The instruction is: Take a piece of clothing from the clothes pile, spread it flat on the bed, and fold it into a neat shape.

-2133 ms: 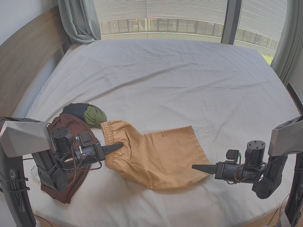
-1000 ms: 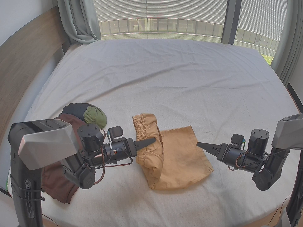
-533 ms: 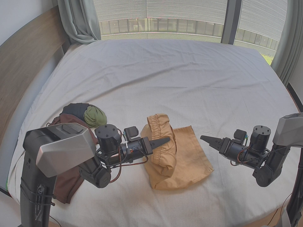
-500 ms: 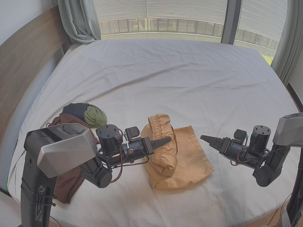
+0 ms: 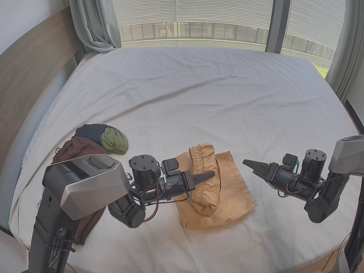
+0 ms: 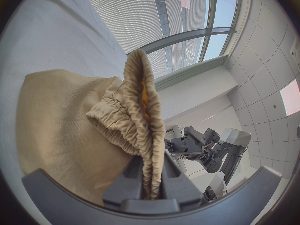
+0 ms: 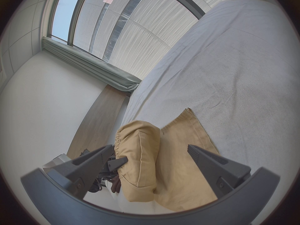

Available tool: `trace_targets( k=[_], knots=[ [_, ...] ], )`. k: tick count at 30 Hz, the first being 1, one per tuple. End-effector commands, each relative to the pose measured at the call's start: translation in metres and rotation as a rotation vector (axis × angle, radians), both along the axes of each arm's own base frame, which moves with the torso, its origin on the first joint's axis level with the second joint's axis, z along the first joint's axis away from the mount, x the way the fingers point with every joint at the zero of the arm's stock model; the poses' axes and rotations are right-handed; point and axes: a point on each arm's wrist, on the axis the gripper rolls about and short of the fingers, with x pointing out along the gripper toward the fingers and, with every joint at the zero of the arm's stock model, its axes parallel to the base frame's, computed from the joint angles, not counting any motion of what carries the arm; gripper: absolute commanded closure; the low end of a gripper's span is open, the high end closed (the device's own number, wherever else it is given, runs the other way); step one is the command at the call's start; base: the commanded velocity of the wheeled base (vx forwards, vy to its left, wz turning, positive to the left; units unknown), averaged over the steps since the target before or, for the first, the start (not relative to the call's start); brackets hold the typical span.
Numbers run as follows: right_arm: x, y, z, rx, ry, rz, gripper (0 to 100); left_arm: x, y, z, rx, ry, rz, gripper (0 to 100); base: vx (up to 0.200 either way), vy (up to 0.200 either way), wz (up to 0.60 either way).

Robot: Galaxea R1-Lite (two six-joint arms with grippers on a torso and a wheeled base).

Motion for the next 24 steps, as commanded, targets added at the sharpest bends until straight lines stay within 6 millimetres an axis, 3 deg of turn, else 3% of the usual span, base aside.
trace_targets(
  k=[1,5,6,14,24],
  knots=[
    [0.0,0.0,-0.001,0.0,0.002,0.001,0,0.0,0.0,-0.006,0.008,0.014,-0.001,100,0.0,0.0,0.0],
    [0.0,0.0,-0.001,0.0,0.002,0.001,0,0.0,0.0,-0.01,0.015,0.025,-0.001,100,0.0,0.0,0.0],
    [0.0,0.0,-0.001,0.0,0.0,0.001,0,0.0,0.0,-0.01,0.013,0.023,-0.001,0,0.0,0.0,0.0],
    [0.0,0.0,-0.002,-0.002,0.005,0.001,0,-0.004,-0.002,-0.012,0.017,0.024,0.006,0,0.0,0.0,0.0],
    [-0.001,0.001,-0.003,-0.005,0.009,0.006,0,-0.007,0.01,-0.005,-0.009,-0.022,0.051,0,0.0,0.0,0.0]
  ],
)
